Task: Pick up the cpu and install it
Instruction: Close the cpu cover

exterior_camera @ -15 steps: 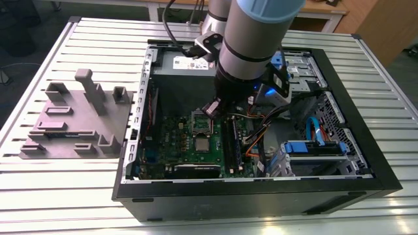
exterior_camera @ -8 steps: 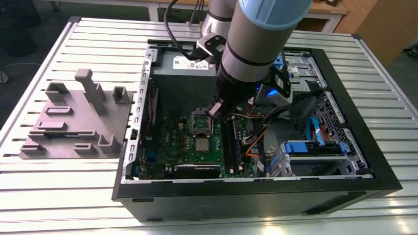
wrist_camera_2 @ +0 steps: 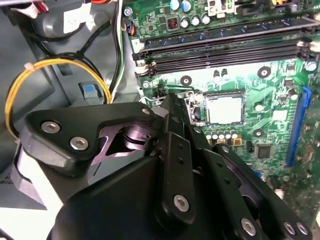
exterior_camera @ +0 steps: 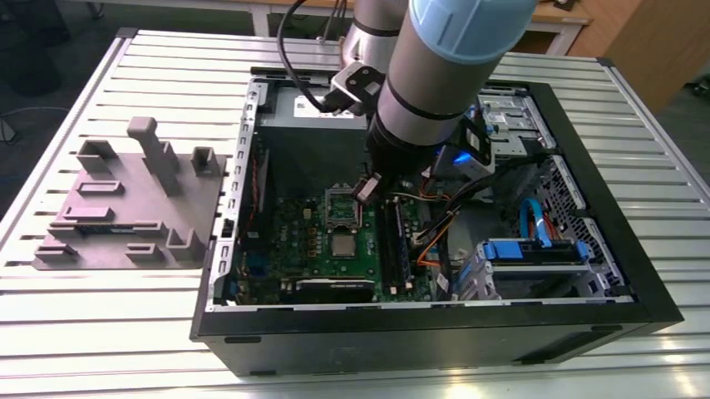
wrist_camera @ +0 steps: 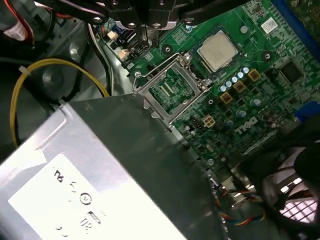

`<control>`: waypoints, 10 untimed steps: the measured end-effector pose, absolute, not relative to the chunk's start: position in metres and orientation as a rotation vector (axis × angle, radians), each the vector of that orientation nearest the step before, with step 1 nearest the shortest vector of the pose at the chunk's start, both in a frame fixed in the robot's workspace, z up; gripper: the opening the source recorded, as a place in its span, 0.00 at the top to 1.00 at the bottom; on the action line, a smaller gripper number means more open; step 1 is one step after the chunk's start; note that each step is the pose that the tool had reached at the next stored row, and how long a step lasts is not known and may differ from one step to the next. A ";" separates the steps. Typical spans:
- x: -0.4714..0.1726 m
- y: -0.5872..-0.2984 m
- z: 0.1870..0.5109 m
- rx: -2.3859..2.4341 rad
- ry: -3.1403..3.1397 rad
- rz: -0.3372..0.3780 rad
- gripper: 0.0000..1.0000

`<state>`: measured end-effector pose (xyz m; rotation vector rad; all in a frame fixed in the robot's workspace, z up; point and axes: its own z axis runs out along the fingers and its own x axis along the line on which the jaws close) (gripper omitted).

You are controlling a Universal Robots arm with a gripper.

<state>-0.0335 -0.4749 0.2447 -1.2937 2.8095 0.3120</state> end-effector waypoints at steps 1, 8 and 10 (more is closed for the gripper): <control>-0.033 -0.475 0.244 -1.296 2.807 0.317 0.90; -0.032 -0.472 0.237 -1.302 2.785 0.359 0.90; -0.031 -0.471 0.235 -1.300 2.779 0.374 0.90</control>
